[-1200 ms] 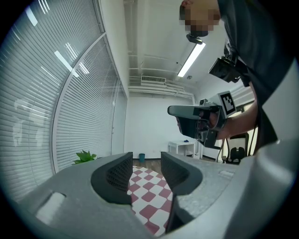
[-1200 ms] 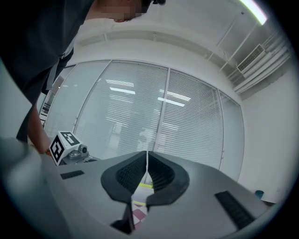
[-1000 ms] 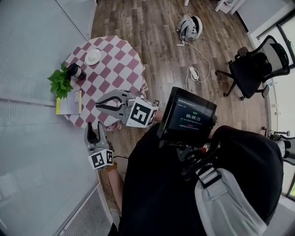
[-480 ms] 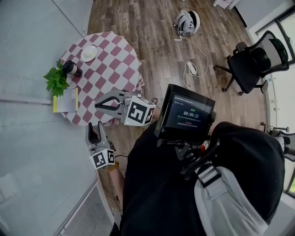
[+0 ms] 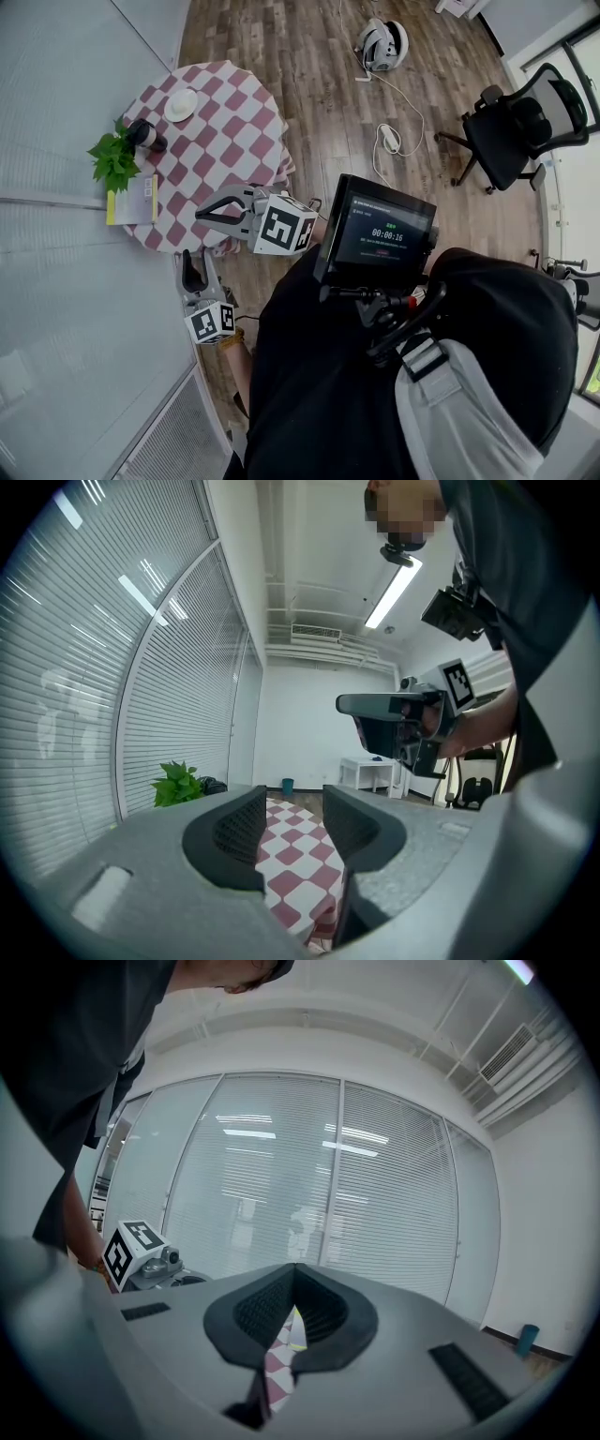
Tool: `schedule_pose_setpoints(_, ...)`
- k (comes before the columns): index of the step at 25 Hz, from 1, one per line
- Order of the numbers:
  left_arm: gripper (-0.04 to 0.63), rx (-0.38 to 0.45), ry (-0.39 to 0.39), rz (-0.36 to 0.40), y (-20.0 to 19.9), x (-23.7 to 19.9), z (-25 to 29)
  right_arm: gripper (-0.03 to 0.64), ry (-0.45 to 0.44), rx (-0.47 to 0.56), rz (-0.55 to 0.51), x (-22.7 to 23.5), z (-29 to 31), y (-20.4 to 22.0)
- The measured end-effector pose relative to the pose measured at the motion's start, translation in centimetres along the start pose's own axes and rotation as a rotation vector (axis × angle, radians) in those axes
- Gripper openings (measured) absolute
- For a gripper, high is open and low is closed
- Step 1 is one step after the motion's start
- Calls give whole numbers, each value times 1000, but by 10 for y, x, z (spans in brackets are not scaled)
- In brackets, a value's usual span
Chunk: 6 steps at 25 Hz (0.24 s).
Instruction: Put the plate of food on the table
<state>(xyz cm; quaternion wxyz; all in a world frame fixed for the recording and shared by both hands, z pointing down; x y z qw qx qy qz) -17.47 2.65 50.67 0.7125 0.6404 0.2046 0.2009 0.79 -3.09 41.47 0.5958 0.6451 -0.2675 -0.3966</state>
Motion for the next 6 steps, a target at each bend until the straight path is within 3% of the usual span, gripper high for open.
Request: schedule_pose_setpoints(6,192,-35,-35,20,-7,7,-21,11,-41,10,38,-13,5,-2)
Point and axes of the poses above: the fingertips, and each gripper's own axes: z forward along the fingers, x to its right, y out of its underside, the point moved 8 cm from there along -z, backward along the fingers, and after that the axes turned 4 degrees about y, right-handed, at the moved point
